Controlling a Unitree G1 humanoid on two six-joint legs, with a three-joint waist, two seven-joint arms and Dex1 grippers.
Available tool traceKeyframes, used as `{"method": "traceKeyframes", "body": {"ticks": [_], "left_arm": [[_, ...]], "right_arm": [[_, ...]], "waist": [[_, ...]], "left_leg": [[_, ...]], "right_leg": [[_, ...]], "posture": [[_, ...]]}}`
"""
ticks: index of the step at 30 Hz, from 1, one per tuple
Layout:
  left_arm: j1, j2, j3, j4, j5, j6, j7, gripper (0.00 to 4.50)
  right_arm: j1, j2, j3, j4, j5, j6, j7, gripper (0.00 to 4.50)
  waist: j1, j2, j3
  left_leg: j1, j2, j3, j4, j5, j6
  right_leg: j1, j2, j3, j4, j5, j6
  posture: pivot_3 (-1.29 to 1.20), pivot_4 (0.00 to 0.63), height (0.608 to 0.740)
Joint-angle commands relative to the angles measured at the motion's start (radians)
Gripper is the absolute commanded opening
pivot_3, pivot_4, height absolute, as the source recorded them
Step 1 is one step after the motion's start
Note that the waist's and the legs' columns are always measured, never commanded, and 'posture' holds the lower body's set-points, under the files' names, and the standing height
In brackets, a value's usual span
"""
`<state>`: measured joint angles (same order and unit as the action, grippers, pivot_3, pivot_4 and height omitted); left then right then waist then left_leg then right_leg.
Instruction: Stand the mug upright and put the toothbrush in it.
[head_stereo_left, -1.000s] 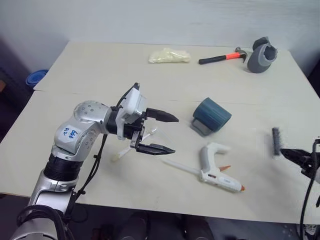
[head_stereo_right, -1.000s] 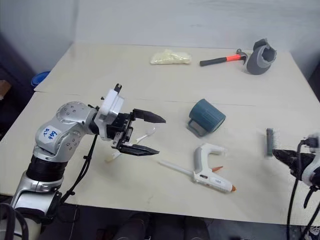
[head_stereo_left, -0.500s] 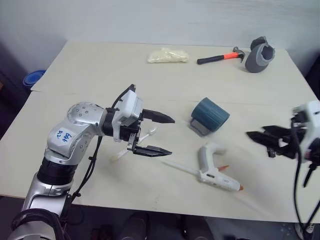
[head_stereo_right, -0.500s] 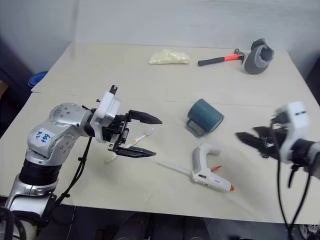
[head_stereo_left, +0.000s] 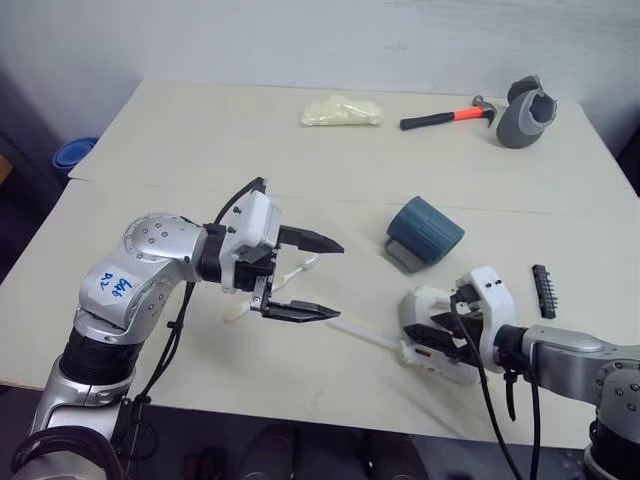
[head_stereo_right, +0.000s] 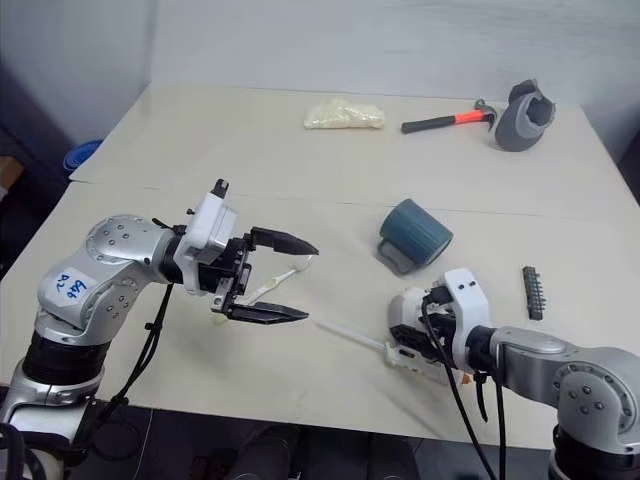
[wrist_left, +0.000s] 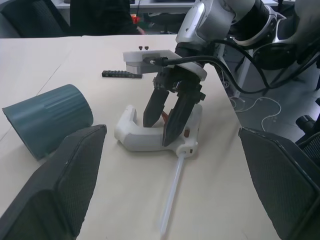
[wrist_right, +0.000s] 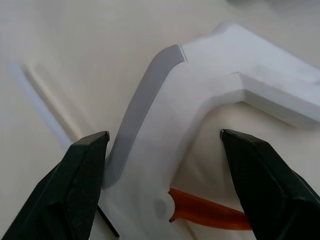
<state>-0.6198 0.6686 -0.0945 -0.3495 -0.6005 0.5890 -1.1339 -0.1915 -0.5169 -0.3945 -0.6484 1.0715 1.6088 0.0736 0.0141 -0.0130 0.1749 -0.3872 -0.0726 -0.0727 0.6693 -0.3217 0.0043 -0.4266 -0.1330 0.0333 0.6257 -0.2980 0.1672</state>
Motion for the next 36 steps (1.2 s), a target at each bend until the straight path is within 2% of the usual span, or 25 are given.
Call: {"method": "traceKeyframes", "body": {"ticks": [1,5,8,13,18,20,23,24,28,32,36], "left_arm": [[-0.006,0.010,0.025,-0.035,-0.014,-0.004,0.008,4.50],[-0.014,0.016,0.028,-0.025,-0.014,-0.006,0.004,4.50],[-0.022,0.019,0.026,-0.015,-0.008,-0.015,-0.002,4.50],[-0.032,0.017,0.029,0.003,-0.005,-0.023,-0.003,4.50],[-0.025,0.014,0.025,0.006,-0.002,-0.031,-0.005,4.50],[-0.030,0.006,0.019,0.015,0.001,-0.037,-0.007,4.50],[-0.038,-0.009,0.010,0.026,0.001,-0.044,-0.009,4.50],[-0.043,-0.019,0.005,0.029,-0.002,-0.047,-0.010,4.50],[-0.070,-0.058,-0.007,0.052,0.001,-0.064,-0.012,4.50],[-0.115,-0.100,-0.010,0.087,0.008,-0.073,-0.004,4.50],[-0.136,-0.108,-0.011,0.110,0.018,-0.083,-0.013,4.50]], "right_arm": [[-0.023,0.061,0.050,0.021,0.032,0.006,-0.031,3.72],[-0.085,0.105,0.106,0.064,-0.030,0.006,-0.054,3.72],[-0.106,0.123,0.123,0.083,-0.055,0.006,-0.046,3.14],[-0.101,0.102,0.130,0.079,-0.088,0.006,-0.019,1.77],[-0.108,0.071,0.101,0.074,-0.088,0.006,0.012,1.77],[-0.154,0.004,0.040,0.102,-0.101,0.005,0.039,1.77],[-0.220,-0.142,-0.050,0.193,-0.148,-0.024,0.078,1.77],[-0.232,-0.226,-0.076,0.257,-0.178,-0.056,0.107,1.77],[-0.275,-0.433,-0.100,0.526,-0.299,-0.209,0.205,1.77],[-0.329,-0.484,-0.068,0.803,-0.422,-0.364,0.241,1.77],[-0.355,-0.465,-0.049,0.878,-0.467,-0.432,0.277,1.77]], "waist": [[-0.007,0.000,0.000],[-0.023,0.000,0.000],[-0.026,0.000,0.000],[-0.024,0.000,0.000],[-0.021,0.000,0.000],[-0.018,0.000,0.000],[-0.011,0.001,0.001],[-0.006,0.002,0.001],[0.004,0.002,0.001],[-0.004,0.002,0.001],[-0.020,0.003,0.001]], "left_leg": [[0.000,0.000,0.000,0.000,0.000,0.000],[0.001,0.001,0.000,-0.001,0.000,0.000],[0.001,0.001,0.000,-0.002,0.000,-0.001],[0.001,0.001,0.000,-0.002,0.000,-0.001],[0.001,0.001,0.000,-0.002,0.000,-0.001],[0.001,0.001,0.000,-0.002,0.000,-0.001],[0.000,-0.001,0.000,-0.002,0.000,0.000],[-0.001,-0.002,0.000,0.000,0.000,0.000],[-0.001,-0.001,0.001,-0.002,0.001,0.001],[-0.001,-0.001,0.003,-0.003,0.001,0.001],[-0.001,-0.001,0.004,-0.003,0.001,0.001]], "right_leg": [[0.000,0.001,0.000,0.000,0.000,0.000],[0.000,0.001,0.000,0.001,0.000,0.000],[0.000,0.002,0.000,0.001,0.000,-0.001],[-0.001,0.001,0.000,0.000,0.000,-0.001],[-0.001,0.001,0.000,0.000,0.000,-0.001],[-0.001,0.001,0.000,0.000,0.000,-0.001],[-0.001,-0.001,0.000,0.000,0.000,0.000],[-0.001,-0.001,0.000,0.000,0.000,0.000],[-0.001,-0.001,-0.001,-0.003,0.000,0.000],[-0.001,0.000,0.000,-0.003,0.000,0.000],[-0.002,-0.001,0.000,-0.002,0.000,0.000]], "posture": [[0.00,0.150,0.740],[0.00,0.150,0.740],[0.00,0.150,0.740],[0.00,0.150,0.740],[0.00,0.150,0.740],[0.00,0.150,0.740],[0.00,0.150,0.740],[0.00,0.150,0.740],[0.00,0.150,0.740],[0.00,0.150,0.740],[0.00,0.150,0.740]]}}
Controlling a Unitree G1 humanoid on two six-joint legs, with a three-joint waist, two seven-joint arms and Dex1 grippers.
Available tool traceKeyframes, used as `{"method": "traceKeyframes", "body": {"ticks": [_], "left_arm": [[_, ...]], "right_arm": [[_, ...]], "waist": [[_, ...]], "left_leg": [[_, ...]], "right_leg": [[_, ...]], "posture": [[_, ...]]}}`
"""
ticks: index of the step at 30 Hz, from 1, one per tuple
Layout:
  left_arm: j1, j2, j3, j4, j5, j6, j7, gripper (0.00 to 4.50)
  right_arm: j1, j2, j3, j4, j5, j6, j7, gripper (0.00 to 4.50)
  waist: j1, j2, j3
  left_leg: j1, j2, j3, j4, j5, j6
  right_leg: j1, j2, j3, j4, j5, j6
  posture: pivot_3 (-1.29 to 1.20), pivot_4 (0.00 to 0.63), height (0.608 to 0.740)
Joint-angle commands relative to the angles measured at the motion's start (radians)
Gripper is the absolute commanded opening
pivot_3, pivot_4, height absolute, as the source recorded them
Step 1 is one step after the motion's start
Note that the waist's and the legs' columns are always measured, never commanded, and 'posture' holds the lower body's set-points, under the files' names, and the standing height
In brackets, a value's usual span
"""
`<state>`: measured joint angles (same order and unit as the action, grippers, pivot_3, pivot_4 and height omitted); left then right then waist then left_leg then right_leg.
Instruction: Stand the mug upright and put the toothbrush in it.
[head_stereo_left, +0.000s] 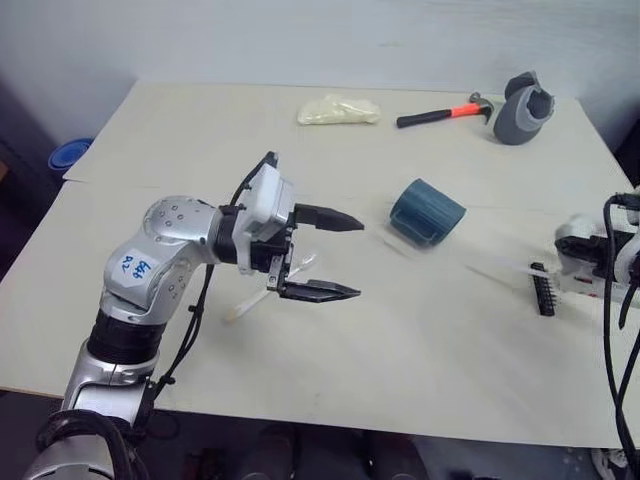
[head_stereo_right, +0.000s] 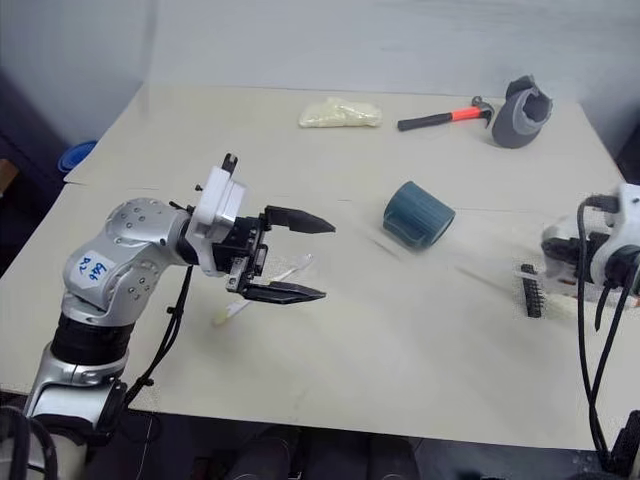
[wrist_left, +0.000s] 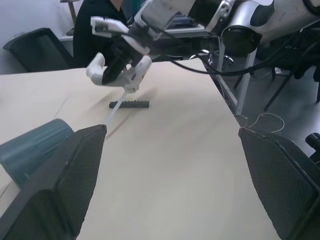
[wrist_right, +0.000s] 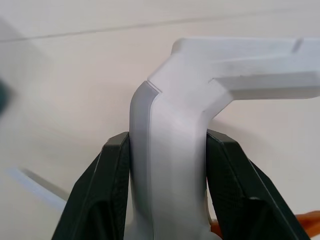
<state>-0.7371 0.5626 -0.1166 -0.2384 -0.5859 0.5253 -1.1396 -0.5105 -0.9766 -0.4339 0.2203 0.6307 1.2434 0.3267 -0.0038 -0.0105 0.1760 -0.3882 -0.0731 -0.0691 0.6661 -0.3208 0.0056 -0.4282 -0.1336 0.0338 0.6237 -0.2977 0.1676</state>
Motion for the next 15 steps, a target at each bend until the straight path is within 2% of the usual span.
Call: {"method": "traceKeyframes", "body": {"ticks": [1,4,8,12,15], "left_arm": [[-0.020,-0.001,0.011,0.003,0.005,-0.022,-0.009,4.50],[-0.024,0.003,0.012,0.015,0.011,-0.031,-0.014,4.50],[-0.018,0.012,0.022,0.007,0.006,-0.025,-0.012,4.50],[0.000,0.033,0.035,-0.004,0.005,-0.021,-0.011,4.50],[0.025,0.063,0.056,-0.023,-0.006,-0.008,-0.004,4.50]], "right_arm": [[-0.041,0.001,-0.005,0.022,-0.048,-0.096,0.016,2.12],[-0.056,0.021,0.005,0.031,-0.079,-0.135,0.014,3.13],[-0.019,-0.018,0.062,-0.038,-0.126,-0.194,0.076,4.44],[0.026,-0.120,0.118,-0.161,-0.164,-0.270,0.199,4.44],[-0.013,-0.149,0.152,-0.370,-0.059,-0.209,0.310,4.44]], "waist": [[-0.006,0.001,0.000],[-0.012,0.002,0.000],[-0.006,0.002,0.000],[0.002,0.003,0.000],[-0.002,0.003,0.001]], "left_leg": [[0.000,0.000,0.001,0.000,0.000,0.000],[0.000,0.000,0.001,0.000,0.000,0.000],[0.000,0.000,0.000,0.001,0.000,0.000],[0.000,0.000,0.000,0.001,0.000,0.000],[0.000,0.000,0.000,0.001,0.000,0.000]], "right_leg": [[0.000,0.000,0.000,0.000,0.000,0.000],[-0.001,0.000,0.000,0.001,0.000,0.000],[0.000,0.000,0.000,0.000,0.000,0.000],[-0.001,-0.001,0.000,0.000,0.000,0.000],[-0.001,-0.001,0.000,0.000,0.000,0.000]], "posture": [[0.00,0.150,0.740],[0.00,0.150,0.740],[0.00,0.150,0.740],[0.00,0.150,0.740],[0.00,0.150,0.740]]}}
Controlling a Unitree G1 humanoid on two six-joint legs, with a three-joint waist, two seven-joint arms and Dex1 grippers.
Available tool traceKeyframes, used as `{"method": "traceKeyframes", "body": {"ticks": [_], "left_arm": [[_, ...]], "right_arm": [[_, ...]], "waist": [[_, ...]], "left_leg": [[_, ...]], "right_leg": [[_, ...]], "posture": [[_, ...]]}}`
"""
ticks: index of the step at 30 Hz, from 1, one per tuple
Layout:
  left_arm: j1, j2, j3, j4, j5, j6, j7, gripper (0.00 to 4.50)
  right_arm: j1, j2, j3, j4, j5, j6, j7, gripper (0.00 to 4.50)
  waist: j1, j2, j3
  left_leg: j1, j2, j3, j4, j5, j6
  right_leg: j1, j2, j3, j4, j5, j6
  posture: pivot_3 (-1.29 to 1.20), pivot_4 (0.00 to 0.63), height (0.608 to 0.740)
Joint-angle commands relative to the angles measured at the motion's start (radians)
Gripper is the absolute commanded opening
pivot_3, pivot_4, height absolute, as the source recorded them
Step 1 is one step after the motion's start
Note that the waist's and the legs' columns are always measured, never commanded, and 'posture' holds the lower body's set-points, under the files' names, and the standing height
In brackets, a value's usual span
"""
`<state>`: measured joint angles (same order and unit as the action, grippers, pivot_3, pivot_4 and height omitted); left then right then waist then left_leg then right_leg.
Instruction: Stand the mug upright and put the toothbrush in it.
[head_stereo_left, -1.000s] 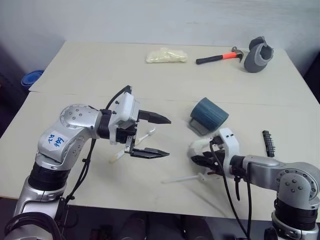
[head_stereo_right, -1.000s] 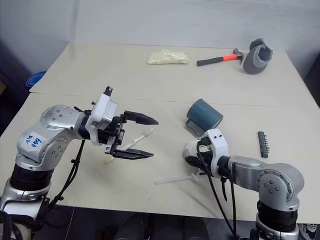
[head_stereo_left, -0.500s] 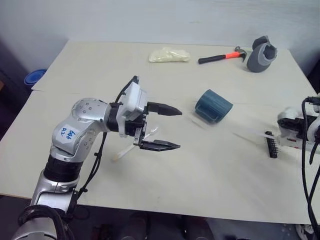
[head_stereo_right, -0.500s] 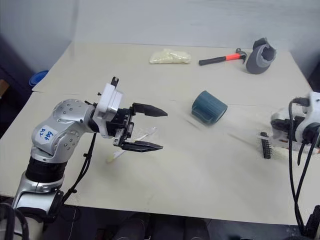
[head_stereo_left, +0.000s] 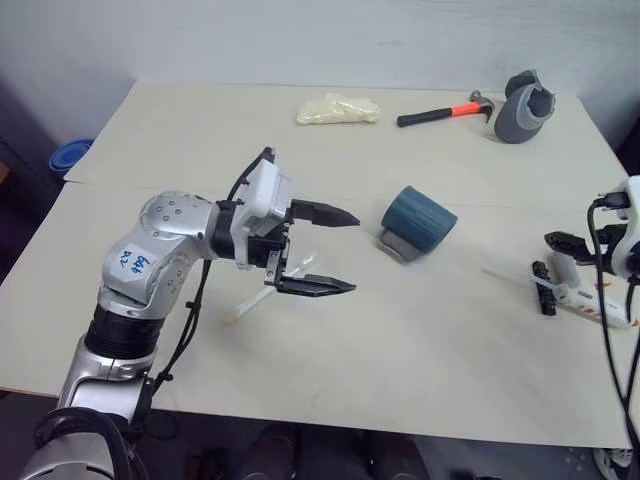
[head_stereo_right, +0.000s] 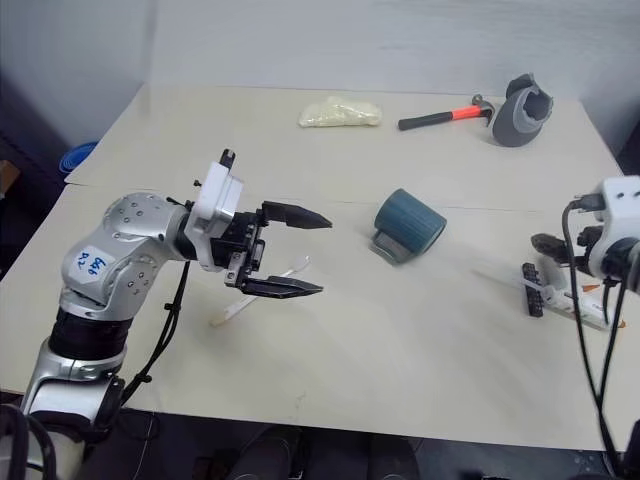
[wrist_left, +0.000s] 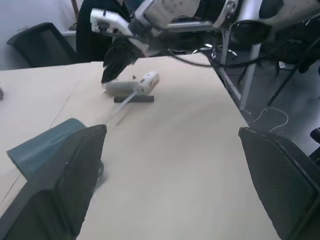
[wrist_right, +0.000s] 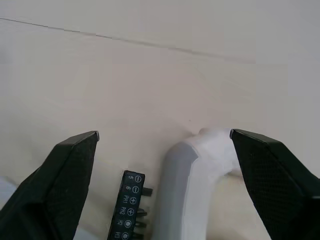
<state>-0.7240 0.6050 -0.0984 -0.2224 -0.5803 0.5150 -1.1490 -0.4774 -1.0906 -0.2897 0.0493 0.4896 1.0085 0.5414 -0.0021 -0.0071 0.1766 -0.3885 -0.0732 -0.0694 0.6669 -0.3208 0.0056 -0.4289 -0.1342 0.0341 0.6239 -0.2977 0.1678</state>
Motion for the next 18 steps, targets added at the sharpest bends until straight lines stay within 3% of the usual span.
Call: {"method": "traceKeyframes", "body": {"ticks": [1,4,7,9,14,18], "left_arm": [[0.032,0.043,0.056,-0.050,-0.018,0.012,0.006,4.50],[0.075,0.090,0.092,-0.066,-0.023,0.024,0.008,4.50],[0.118,0.132,0.132,-0.076,-0.021,0.030,0.017,4.50],[0.142,0.154,0.155,-0.083,-0.019,0.032,0.028,4.50],[0.167,0.178,0.185,-0.122,-0.033,0.049,0.062,4.50],[0.191,0.185,0.198,-0.158,-0.035,0.060,0.082,4.50]], "right_arm": [[-0.073,-0.014,0.061,-0.313,0.144,0.057,0.134,4.44],[-0.135,0.068,0.176,-0.483,0.227,0.126,0.150,4.44],[-0.185,0.194,0.291,-0.528,0.211,0.152,0.088,3.87],[-0.217,0.255,0.410,-0.506,0.121,0.144,0.029,3.25],[-0.268,0.343,0.550,-0.419,-0.016,0.109,-0.027,3.25],[-0.277,0.334,0.637,-0.345,-0.124,0.011,0.012,3.25]], "waist": [[-0.007,0.000,0.000],[-0.025,-0.001,0.000],[-0.023,-0.003,0.001],[-0.016,-0.003,0.001],[0.004,-0.003,0.001],[0.000,-0.003,0.001]], "left_leg": [[0.000,0.001,0.000,0.000,0.000,0.000],[0.001,0.004,-0.001,-0.001,-0.001,-0.002],[0.001,0.004,-0.003,0.000,-0.001,-0.003],[0.000,0.001,-0.003,0.001,-0.001,-0.002],[-0.002,0.000,-0.005,0.001,-0.001,-0.002],[-0.002,0.000,-0.005,0.001,-0.001,-0.002]], "right_leg": [[0.000,0.001,0.000,0.000,0.000,0.000],[0.000,0.003,-0.001,0.000,0.000,-0.001],[0.000,0.003,-0.002,0.000,-0.001,-0.002],[0.000,0.000,-0.001,0.000,0.000,-0.001],[-0.001,0.000,-0.003,-0.001,0.000,-0.001],[-0.001,0.000,-0.003,-0.001,0.000,-0.001]], "posture": [[0.00,0.150,0.740],[0.00,0.150,0.740],[0.00,0.150,0.740],[0.00,0.150,0.740],[0.00,0.150,0.740],[0.00,0.150,0.740]]}}
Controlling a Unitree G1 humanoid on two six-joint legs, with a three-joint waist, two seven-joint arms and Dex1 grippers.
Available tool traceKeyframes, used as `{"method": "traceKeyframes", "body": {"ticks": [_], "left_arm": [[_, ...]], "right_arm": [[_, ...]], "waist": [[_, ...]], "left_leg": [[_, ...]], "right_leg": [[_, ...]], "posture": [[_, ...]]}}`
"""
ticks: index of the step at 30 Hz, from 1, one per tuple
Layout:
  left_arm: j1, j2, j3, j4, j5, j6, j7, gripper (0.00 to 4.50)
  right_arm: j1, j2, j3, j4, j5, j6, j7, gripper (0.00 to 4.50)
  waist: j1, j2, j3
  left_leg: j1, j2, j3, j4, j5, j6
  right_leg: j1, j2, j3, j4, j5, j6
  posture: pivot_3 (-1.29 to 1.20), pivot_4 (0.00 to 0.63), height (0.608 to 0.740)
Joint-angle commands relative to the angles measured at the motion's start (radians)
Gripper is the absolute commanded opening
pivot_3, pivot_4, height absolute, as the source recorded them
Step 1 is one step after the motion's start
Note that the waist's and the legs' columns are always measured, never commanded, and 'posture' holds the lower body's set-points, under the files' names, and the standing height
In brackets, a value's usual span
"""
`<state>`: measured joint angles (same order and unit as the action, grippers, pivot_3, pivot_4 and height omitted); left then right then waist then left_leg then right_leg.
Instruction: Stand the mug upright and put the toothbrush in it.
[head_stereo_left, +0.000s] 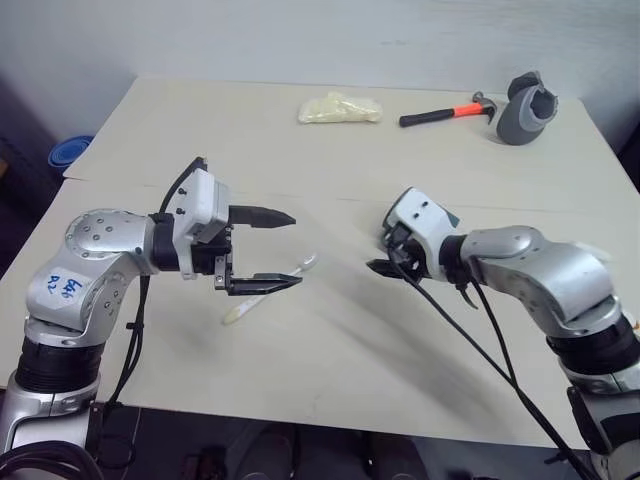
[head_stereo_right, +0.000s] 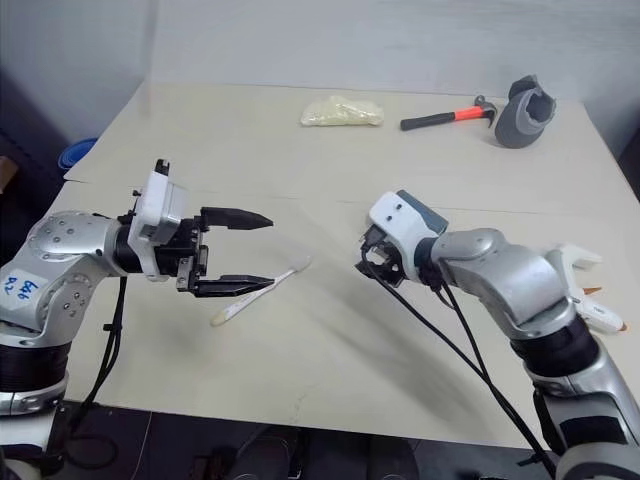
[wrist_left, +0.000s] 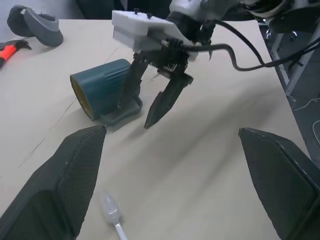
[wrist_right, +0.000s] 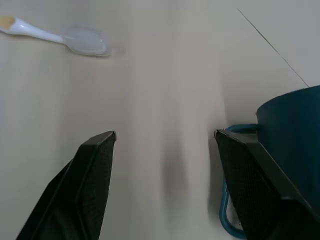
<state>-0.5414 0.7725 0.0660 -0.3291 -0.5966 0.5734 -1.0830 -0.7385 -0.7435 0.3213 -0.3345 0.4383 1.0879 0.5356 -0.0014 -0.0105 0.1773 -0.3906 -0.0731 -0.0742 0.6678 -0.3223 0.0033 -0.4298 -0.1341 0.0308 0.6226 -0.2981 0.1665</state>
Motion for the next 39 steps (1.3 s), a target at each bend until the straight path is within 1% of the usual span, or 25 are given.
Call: {"method": "traceKeyframes", "body": {"ticks": [1,3,7,10,13,16,18,20,23,26,28,30,31,33,36,39], "left_arm": [[0.015,0.019,0.034,-0.059,-0.017,0.002,0.021,4.50],[0.026,0.021,0.036,-0.076,-0.017,0.004,0.029,4.50],[0.031,0.020,0.035,-0.089,-0.022,0.007,0.044,4.50],[0.025,0.018,0.028,-0.084,-0.021,0.000,0.048,4.50],[0.009,0.014,0.018,-0.072,-0.017,-0.007,0.048,4.50],[-0.009,0.009,0.008,-0.057,-0.012,-0.013,0.044,4.50],[-0.023,0.007,0.002,-0.044,-0.008,-0.017,0.040,4.50],[-0.032,0.006,-0.003,-0.034,-0.006,-0.021,0.037,4.50],[-0.033,0.008,-0.002,-0.030,-0.008,-0.024,0.034,4.50],[-0.030,0.011,0.003,-0.032,-0.018,-0.019,0.033,4.50],[-0.021,0.018,0.021,-0.042,-0.045,0.006,0.033,4.50],[-0.011,0.033,0.048,-0.050,-0.073,0.033,0.033,4.50],[-0.008,0.038,0.055,-0.052,-0.079,0.040,0.035,4.50],[-0.005,0.052,0.061,-0.051,-0.079,0.046,0.032,4.50],[-0.007,0.080,0.071,-0.055,-0.092,0.061,0.025,4.50],[-0.018,0.098,0.074,-0.057,-0.106,0.081,0.022,4.50]], "right_arm": [[-0.015,-0.011,0.035,0.064,-0.095,-0.085,0.023,3.25],[-0.012,-0.011,0.059,0.112,-0.148,-0.122,0.029,3.25],[-0.009,0.013,0.067,0.185,-0.200,-0.161,0.043,3.25],[-0.014,0.059,0.074,0.275,-0.229,-0.194,0.057,3.25],[-0.030,0.106,0.074,0.361,-0.260,-0.231,0.077,2.68],[-0.046,0.131,0.061,0.418,-0.271,-0.257,0.109,1.77],[-0.058,0.132,0.056,0.442,-0.288,-0.279,0.128,1.05],[-0.066,0.126,0.049,0.449,-0.297,-0.290,0.149,0.46],[-0.064,0.129,0.031,0.445,-0.295,-0.286,0.168,0.01],[-0.040,0.157,-0.025,0.405,-0.229,-0.283,0.218,0.01],[0.000,0.234,-0.135,0.335,-0.099,-0.290,0.251,0.01],[0.058,0.354,-0.259,0.276,0.034,-0.297,0.235,0.01],[0.078,0.392,-0.291,0.258,0.065,-0.295,0.225,0.01],[0.116,0.440,-0.302,0.217,0.087,-0.308,0.218,0.01],[0.183,0.495,-0.284,0.186,0.099,-0.400,0.236,0.01],[0.246,0.540,-0.322,0.244,0.116,-0.501,0.254,0.01]], "waist": [[-0.002,0.000,0.000],[-0.003,0.000,0.000],[-0.005,0.000,0.000],[-0.006,0.000,0.000],[-0.015,0.000,0.000],[-0.021,-0.001,-0.001],[-0.025,-0.002,-0.001],[-0.026,-0.002,-0.001],[-0.026,-0.002,-0.001],[-0.024,-0.002,-0.001],[-0.025,-0.002,-0.001],[-0.032,-0.002,-0.002],[-0.038,-0.002,-0.002],[-0.043,-0.001,-0.001],[-0.040,-0.001,-0.001],[-0.034,-0.001,-0.001]], "left_leg": [[0.000,0.000,0.000,0.000,0.000,0.000],[0.000,0.000,0.001,0.000,0.000,0.000],[0.001,0.001,0.001,0.000,0.000,0.000],[0.001,0.001,0.001,0.000,0.000,0.000],[0.002,0.001,0.002,0.000,0.000,0.000],[0.003,0.001,0.002,0.000,0.000,-0.001],[0.003,0.001,0.002,0.000,0.000,-0.001],[0.003,0.001,0.002,0.000,0.000,-0.001],[0.003,0.001,0.001,0.000,0.000,-0.001],[0.003,0.001,0.001,0.000,0.000,-0.001],[0.003,0.001,0.001,0.000,0.000,-0.001],[0.003,0.002,0.000,-0.001,0.000,-0.001],[0.003,0.003,0.001,-0.001,0.000,-0.001],[0.003,0.003,0.001,-0.002,0.000,-0.002],[0.003,0.002,0.000,-0.002,0.000,-0.002],[0.003,0.001,0.000,-0.002,0.000,-0.002]], "right_leg": [[0.000,0.000,0.000,0.000,0.000,0.000],[0.000,0.000,0.000,0.001,0.000,0.000],[-0.001,0.001,0.000,0.001,0.000,0.000],[-0.001,0.001,0.000,0.001,0.000,0.000],[0.001,0.001,0.001,0.001,0.000,0.000],[0.001,0.002,0.001,0.002,0.000,0.000],[0.001,0.002,0.001,0.003,0.000,0.000],[0.001,0.001,0.001,0.003,0.000,0.000],[0.001,0.001,0.001,0.003,0.000,0.000],[0.001,0.001,0.001,0.003,0.000,0.000],[0.001,0.001,0.000,0.003,0.000,0.000],[0.001,0.002,0.000,0.002,0.000,0.000],[0.001,0.003,0.000,0.002,0.000,0.000],[-0.001,0.003,0.000,0.004,0.000,-0.001],[-0.002,0.002,0.000,0.004,0.000,-0.001],[-0.001,0.002,0.000,0.004,0.000,-0.001]], "posture": [[0.00,0.150,0.740],[0.00,0.150,0.740],[0.00,0.150,0.740],[0.00,0.150,0.740],[0.00,0.150,0.740],[0.00,0.150,0.740],[0.00,0.150,0.740],[0.00,0.150,0.740],[0.00,0.150,0.740],[0.00,0.150,0.740],[0.00,0.150,0.740],[0.00,0.150,0.740],[0.00,0.150,0.740],[0.00,0.150,0.740],[0.00,0.150,0.740],[0.00,0.150,0.740]]}}
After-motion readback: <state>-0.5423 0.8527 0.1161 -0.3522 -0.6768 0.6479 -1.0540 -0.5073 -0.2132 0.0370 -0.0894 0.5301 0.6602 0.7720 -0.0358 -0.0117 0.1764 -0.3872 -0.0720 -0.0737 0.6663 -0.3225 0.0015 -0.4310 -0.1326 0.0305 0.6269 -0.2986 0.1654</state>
